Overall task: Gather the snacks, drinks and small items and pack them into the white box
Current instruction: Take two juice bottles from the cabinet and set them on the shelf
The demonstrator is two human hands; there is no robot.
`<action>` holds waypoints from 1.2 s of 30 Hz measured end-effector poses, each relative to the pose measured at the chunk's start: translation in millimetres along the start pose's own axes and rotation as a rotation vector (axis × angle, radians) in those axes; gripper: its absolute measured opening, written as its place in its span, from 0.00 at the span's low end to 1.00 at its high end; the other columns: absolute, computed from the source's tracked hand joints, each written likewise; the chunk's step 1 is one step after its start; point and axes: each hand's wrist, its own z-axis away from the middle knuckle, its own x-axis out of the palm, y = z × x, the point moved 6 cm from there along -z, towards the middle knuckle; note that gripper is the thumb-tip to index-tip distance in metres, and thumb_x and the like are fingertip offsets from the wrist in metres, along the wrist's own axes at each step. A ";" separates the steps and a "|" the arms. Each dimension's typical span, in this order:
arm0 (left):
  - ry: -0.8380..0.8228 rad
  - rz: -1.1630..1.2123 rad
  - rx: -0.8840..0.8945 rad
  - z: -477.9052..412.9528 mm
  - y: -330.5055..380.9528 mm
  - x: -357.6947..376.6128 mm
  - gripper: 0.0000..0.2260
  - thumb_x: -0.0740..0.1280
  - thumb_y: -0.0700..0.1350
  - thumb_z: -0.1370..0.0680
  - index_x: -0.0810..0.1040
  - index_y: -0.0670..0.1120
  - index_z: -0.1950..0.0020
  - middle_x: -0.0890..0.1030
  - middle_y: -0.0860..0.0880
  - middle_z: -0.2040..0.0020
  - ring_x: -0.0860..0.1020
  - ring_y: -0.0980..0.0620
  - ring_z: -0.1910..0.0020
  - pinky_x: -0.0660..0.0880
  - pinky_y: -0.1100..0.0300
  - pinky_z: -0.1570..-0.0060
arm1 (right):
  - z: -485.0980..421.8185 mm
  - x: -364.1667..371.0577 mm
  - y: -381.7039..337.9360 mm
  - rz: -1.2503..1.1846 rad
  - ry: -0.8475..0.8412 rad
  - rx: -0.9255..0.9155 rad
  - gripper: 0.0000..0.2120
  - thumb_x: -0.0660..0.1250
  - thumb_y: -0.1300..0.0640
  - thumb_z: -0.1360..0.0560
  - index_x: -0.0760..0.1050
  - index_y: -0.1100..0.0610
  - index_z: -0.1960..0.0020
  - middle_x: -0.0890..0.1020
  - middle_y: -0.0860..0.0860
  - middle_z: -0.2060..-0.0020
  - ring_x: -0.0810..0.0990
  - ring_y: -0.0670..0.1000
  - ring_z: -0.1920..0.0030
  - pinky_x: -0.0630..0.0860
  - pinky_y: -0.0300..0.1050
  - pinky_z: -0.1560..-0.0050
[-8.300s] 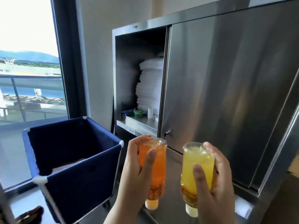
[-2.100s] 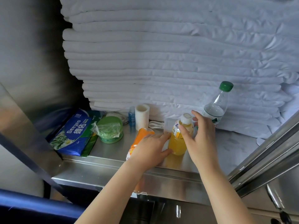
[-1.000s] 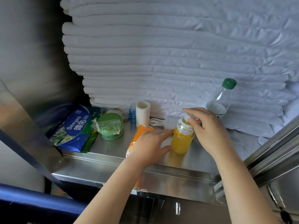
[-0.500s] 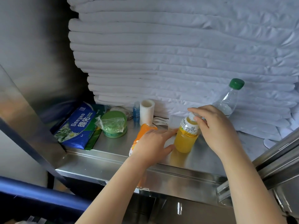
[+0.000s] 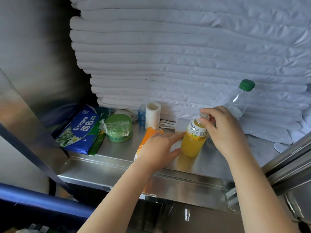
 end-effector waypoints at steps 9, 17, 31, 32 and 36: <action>0.002 0.006 0.005 1.5 -0.5 -2.5 0.23 0.64 0.52 0.22 0.65 0.56 0.28 0.79 0.53 0.45 0.73 0.54 0.46 0.58 0.68 0.48 | 1.8 4.9 -2.7 -0.046 -0.044 -0.003 0.14 0.65 0.58 0.23 0.75 0.52 0.37 0.75 0.46 0.44 0.76 0.48 0.49 0.71 0.38 0.49; -0.018 -0.007 -0.002 1.8 -4.2 -0.9 0.23 0.62 0.52 0.22 0.64 0.56 0.27 0.79 0.54 0.43 0.74 0.53 0.44 0.59 0.65 0.44 | 0.0 9.9 -1.6 -0.075 -0.010 -0.007 0.16 0.66 0.64 0.25 0.76 0.55 0.38 0.75 0.48 0.45 0.76 0.48 0.49 0.70 0.38 0.47; -0.030 -0.036 -0.001 1.9 -5.0 3.2 0.24 0.61 0.54 0.21 0.61 0.57 0.26 0.78 0.54 0.41 0.73 0.54 0.44 0.58 0.65 0.41 | 1.2 12.3 5.3 -0.232 0.027 -0.003 0.17 0.67 0.64 0.25 0.77 0.51 0.39 0.75 0.44 0.47 0.78 0.48 0.50 0.73 0.37 0.47; -0.032 -0.040 0.001 1.5 -5.0 3.4 0.24 0.61 0.53 0.21 0.61 0.57 0.26 0.78 0.54 0.41 0.73 0.53 0.44 0.57 0.65 0.42 | 0.8 12.7 5.8 -0.230 0.034 0.000 0.16 0.68 0.64 0.26 0.78 0.51 0.40 0.76 0.44 0.47 0.79 0.48 0.50 0.74 0.38 0.48; -0.034 -0.050 0.013 0.8 -4.3 4.2 0.25 0.61 0.54 0.22 0.59 0.57 0.25 0.79 0.53 0.43 0.74 0.52 0.45 0.58 0.65 0.43 | -1.3 13.1 4.8 -0.230 0.047 -0.013 0.16 0.68 0.64 0.26 0.77 0.53 0.40 0.76 0.46 0.47 0.79 0.50 0.50 0.75 0.40 0.48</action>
